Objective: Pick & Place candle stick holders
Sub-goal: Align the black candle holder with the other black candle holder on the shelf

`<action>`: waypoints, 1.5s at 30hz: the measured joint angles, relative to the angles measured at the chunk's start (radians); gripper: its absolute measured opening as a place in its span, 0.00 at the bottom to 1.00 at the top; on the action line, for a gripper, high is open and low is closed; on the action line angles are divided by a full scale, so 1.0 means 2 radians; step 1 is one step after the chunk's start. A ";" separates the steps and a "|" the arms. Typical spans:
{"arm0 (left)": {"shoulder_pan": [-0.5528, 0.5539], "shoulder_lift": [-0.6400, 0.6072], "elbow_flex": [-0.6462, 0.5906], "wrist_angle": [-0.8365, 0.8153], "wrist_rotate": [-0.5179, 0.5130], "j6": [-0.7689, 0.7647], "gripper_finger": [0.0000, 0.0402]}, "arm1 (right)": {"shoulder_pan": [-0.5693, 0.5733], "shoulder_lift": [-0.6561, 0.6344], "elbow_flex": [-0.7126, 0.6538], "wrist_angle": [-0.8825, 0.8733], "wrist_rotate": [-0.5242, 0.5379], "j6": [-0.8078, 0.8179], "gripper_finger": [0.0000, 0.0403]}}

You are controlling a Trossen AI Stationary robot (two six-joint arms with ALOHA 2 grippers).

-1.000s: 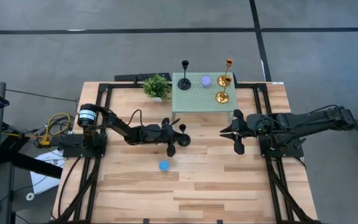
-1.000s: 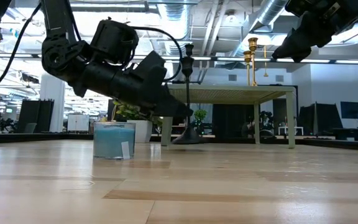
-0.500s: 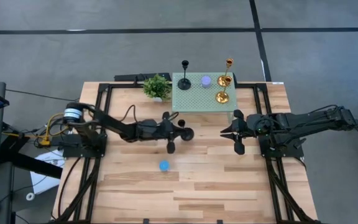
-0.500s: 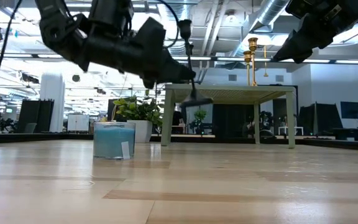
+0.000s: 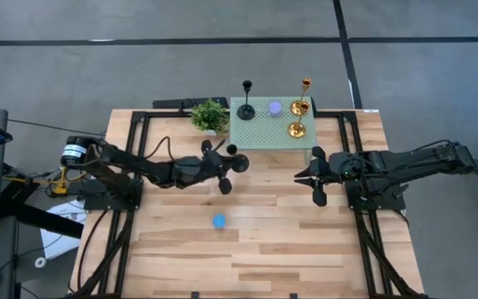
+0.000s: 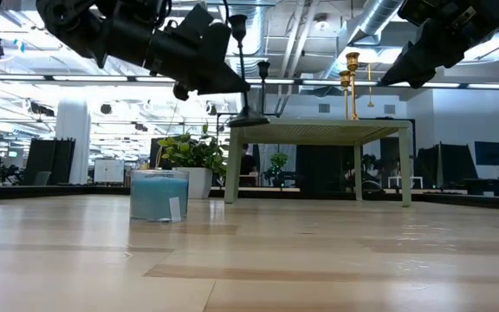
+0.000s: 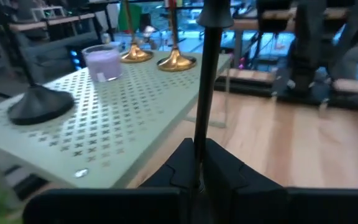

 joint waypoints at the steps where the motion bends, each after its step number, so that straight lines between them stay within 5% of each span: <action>1: -0.002 0.000 0.000 -0.002 -0.004 0.009 0.05 | 0.000 0.000 0.000 0.000 0.000 0.000 0.15; 8: -0.013 -0.002 0.001 -0.003 0.003 0.017 0.05 | 0.000 0.000 0.000 0.000 0.000 0.000 0.15; 13: -0.004 -0.010 0.022 -0.016 0.065 0.008 0.05 | 0.000 0.000 0.000 0.002 0.000 0.000 0.15; 19: 0.030 -0.029 0.065 -0.111 0.096 0.000 0.05 | 0.000 0.000 0.000 0.009 0.000 -0.011 0.15; 31: 0.108 -0.094 0.079 -0.135 0.156 -0.009 0.05 | -0.002 0.000 0.000 0.013 0.000 -0.016 0.15; 45: 0.189 0.004 0.131 -0.138 0.258 -0.036 0.05 | -0.002 0.000 0.000 0.024 0.002 -0.023 0.15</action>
